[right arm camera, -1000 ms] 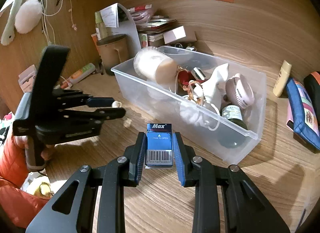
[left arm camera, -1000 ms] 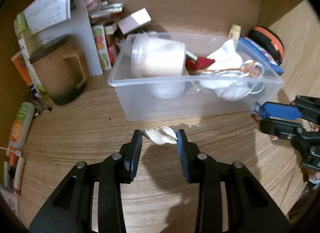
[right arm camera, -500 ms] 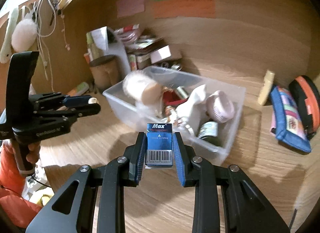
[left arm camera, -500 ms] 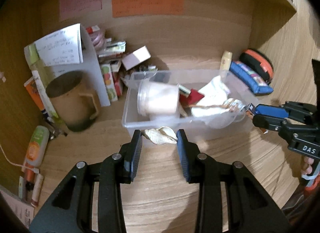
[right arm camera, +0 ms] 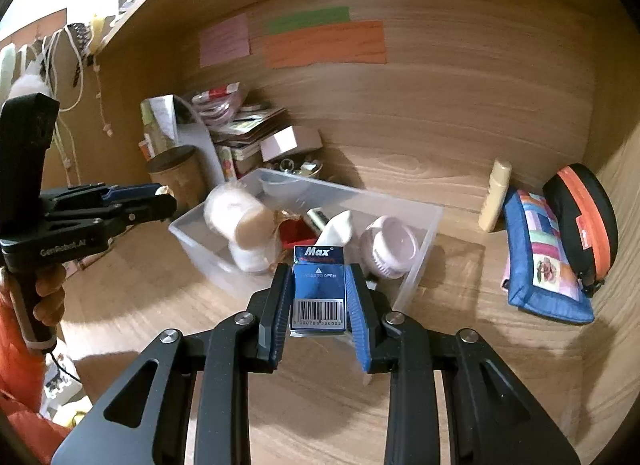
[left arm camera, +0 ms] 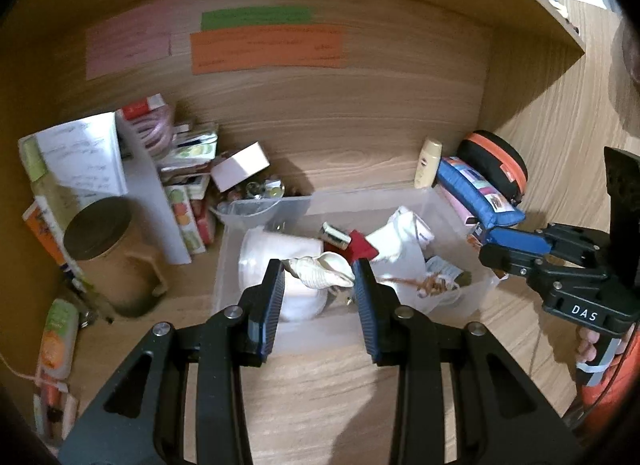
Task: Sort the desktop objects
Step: 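Carry the Max pack with the right gripper while the left carries the shell over the bin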
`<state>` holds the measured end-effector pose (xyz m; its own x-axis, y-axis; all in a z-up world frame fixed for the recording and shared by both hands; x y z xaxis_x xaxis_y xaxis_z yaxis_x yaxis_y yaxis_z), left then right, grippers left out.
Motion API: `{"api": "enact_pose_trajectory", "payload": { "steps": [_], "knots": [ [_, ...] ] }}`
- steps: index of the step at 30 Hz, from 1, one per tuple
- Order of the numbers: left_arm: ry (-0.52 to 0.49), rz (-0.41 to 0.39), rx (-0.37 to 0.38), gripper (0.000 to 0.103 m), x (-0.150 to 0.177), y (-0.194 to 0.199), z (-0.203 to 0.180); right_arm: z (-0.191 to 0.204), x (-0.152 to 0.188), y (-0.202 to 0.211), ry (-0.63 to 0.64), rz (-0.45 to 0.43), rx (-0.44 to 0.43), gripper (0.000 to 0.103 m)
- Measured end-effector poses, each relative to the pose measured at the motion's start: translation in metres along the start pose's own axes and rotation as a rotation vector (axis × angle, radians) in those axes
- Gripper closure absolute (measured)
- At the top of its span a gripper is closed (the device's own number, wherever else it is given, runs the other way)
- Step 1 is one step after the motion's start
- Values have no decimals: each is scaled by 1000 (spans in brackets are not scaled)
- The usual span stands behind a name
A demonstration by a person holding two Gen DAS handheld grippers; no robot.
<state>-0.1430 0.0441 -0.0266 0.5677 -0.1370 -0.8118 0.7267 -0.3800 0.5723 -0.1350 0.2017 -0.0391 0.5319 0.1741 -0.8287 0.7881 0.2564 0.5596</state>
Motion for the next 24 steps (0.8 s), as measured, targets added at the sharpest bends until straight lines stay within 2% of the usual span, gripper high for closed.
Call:
{"api": "enact_pose_trajectory", "payload": {
  "steps": [8, 20, 24],
  "knots": [
    [-26, 49, 43, 68, -2, -35, -12, -3, -16, -24, -22, 12, 4, 78],
    [-53, 127, 47, 68, 7, -85, -17, -11, -3, -59, -46, 81, 7, 78],
    [-74, 132, 42, 68, 9, -94, -20, -13, 1, -65, -45, 101, 7, 78]
  ]
}}
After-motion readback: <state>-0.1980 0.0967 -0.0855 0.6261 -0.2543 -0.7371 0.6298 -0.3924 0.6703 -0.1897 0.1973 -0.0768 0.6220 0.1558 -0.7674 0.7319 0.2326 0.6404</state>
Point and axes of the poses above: each gripper's, at about its wrist camera, not at the fingertips, and y roughly against the way its jaws point, z to its left, x to its underside, the point moved 9 cm from there along -y, roughly the way its jaws point, and after that the axes turned 8 degrees about x, right-handed, at the moved point
